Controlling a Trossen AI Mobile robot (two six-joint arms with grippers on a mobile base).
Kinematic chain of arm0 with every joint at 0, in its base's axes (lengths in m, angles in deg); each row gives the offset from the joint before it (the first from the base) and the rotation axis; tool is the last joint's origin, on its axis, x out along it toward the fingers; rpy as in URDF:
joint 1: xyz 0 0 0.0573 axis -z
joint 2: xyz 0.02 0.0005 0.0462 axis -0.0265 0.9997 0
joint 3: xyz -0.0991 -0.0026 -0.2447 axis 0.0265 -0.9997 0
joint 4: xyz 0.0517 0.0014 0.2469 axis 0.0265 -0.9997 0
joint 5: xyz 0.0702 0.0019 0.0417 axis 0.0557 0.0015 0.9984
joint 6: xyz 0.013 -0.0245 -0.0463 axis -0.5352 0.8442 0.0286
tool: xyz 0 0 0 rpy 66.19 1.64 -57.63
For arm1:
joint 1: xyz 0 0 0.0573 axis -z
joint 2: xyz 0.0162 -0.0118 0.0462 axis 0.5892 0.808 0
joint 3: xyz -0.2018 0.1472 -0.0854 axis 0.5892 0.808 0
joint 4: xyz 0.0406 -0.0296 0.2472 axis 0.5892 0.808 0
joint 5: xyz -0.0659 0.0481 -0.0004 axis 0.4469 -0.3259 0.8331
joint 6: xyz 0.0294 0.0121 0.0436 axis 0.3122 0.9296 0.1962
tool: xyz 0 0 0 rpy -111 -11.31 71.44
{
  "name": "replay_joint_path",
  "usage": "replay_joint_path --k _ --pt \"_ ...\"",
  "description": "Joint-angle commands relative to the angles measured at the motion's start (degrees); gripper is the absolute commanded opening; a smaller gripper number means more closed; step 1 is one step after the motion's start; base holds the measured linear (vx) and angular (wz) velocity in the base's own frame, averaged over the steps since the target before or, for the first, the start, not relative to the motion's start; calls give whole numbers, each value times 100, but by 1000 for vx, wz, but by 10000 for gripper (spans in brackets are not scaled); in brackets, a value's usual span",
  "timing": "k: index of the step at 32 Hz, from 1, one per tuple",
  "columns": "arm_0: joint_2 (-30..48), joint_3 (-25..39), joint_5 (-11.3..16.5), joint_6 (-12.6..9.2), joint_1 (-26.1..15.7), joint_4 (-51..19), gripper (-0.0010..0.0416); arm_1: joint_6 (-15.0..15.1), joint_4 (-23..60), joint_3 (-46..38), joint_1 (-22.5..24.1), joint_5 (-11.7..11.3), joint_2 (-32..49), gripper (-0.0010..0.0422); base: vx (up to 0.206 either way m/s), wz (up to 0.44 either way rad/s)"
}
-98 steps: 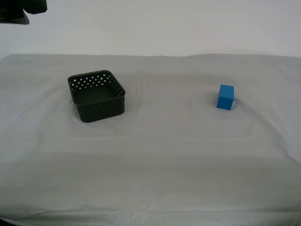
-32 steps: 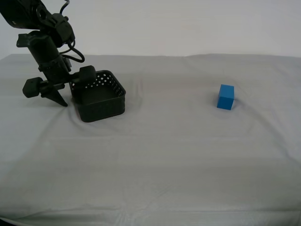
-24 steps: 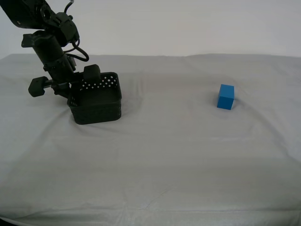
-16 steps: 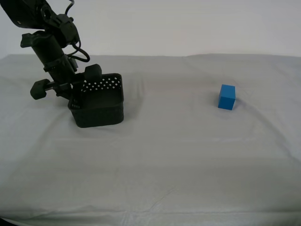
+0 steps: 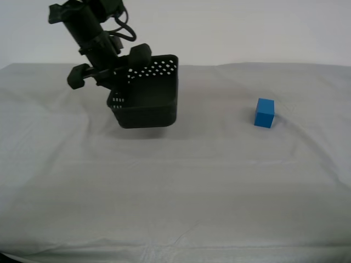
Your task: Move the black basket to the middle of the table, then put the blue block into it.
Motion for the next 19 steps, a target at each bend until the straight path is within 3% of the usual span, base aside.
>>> replay_joint_path --k 1,6,14,19 --pt "2 4 -4 -24 -4 13 0 -9 140 -415 352 33 330 -1 0 0" --pt "2 4 -4 -24 -4 -79 1 -7 216 -1178 861 15 964 0 0 0" --pt "2 4 -4 -22 -4 -549 0 76 315 -1547 828 17 1469 0 0 0" --pt "2 4 -4 -33 -4 -592 0 472 343 -1558 835 20 1550 0 0 0"
